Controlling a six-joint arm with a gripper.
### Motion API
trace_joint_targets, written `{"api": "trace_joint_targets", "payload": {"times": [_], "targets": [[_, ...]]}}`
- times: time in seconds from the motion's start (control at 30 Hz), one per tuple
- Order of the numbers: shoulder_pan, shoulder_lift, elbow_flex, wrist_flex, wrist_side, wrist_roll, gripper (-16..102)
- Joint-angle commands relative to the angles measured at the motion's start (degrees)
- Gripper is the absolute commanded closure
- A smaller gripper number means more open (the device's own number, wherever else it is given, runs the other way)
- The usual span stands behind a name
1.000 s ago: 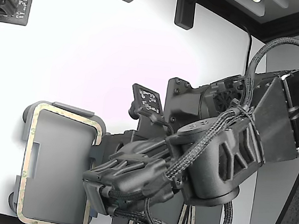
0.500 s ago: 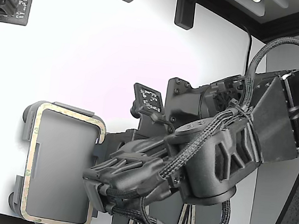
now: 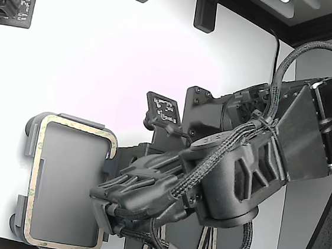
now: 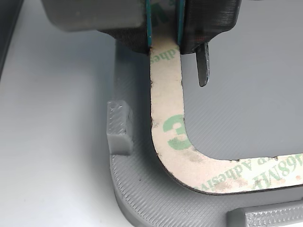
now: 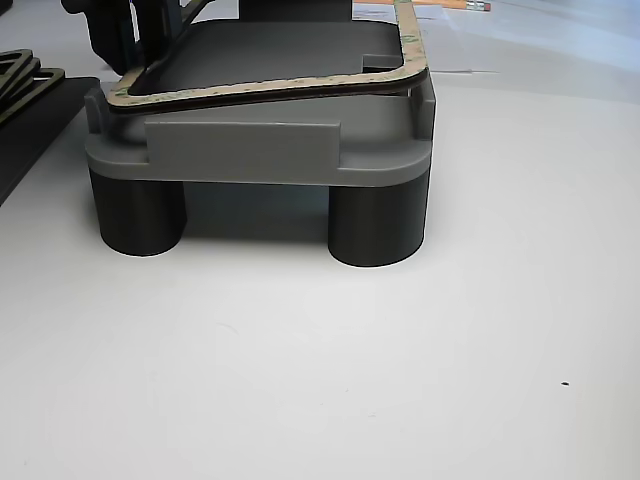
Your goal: Move top rectangular frame to the holder.
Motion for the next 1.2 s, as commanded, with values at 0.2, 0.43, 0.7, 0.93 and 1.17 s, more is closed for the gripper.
{"api": "trace_joint_targets", "payload": {"times": [0.2,0.43,0.7,0.93,1.17], "targets": [[-0.8,0.8,-1.3,0.6,-0.2,0.3,97],[-0.8,1.0,-0.5,0.6,-0.4,0.5,97],[-0.7,1.1,-0.1,0.6,-0.6,0.5,97],[-0.8,0.8,0.1,0.5,-1.0,0.6,97],[-0.9,0.6,-0.2,0.5,-0.8,0.7,94]]}}
